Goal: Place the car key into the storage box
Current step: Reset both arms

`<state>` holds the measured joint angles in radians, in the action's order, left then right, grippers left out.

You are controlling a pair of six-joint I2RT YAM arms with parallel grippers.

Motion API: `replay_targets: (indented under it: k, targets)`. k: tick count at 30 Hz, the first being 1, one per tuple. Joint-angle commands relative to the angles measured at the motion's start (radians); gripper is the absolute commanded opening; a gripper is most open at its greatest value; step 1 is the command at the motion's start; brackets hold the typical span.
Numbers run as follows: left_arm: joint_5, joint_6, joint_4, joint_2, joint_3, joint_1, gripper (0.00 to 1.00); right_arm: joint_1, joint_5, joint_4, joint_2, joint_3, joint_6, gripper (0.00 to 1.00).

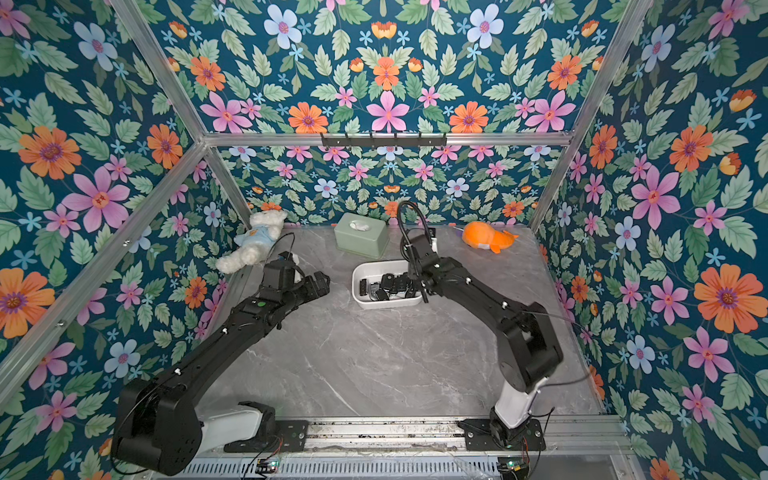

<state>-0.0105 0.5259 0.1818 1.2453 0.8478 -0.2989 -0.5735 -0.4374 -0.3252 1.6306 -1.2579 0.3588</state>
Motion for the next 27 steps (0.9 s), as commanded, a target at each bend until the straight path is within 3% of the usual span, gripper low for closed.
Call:
replay_targets:
  k: [1, 6, 7, 10, 12, 17, 22, 24, 27]
  targets:
    - [0.149, -0.112, 0.015, -0.003, 0.006, 0.01, 0.99, 0.089, -0.006, 0.264, -0.169, 0.196, 0.046, 0.77]
    - [0.288, -0.199, -0.051, 0.024, -0.027, 0.023, 0.99, 0.305, 0.046, 0.685, -0.457, 0.668, 0.047, 0.86]
    - [0.317, -0.222, -0.084, 0.03, -0.047, 0.024, 0.99, 0.33, 0.028, 0.797, -0.504, 0.771, 0.016, 0.85]
    - [0.387, -0.302, -0.193, 0.047, -0.109, 0.028, 0.99, 0.338, -0.123, 1.081, -0.6, 1.007, -0.087, 0.99]
    - [0.418, -0.364, -0.287, 0.056, -0.158, 0.033, 0.99, 0.378, -0.128, 1.09, -0.647, 1.047, -0.074, 0.99]
    - [0.456, -0.472, -0.548, 0.104, -0.277, 0.065, 0.99, 0.445, -0.205, 1.185, -0.552, 1.08, -0.28, 0.99]
    - [0.41, -0.509, -0.737, 0.178, -0.332, 0.124, 0.99, 0.474, -0.185, 1.552, -0.4, 1.171, -0.352, 0.99]
    - [0.367, -0.531, -0.944, 0.192, -0.415, 0.15, 0.99, 0.474, -0.178, 1.44, -0.392, 1.122, -0.332, 0.99]
    - [0.377, -0.555, -1.191, 0.242, -0.502, 0.17, 0.99, 0.474, -0.168, 1.469, -0.387, 1.13, -0.345, 0.99]
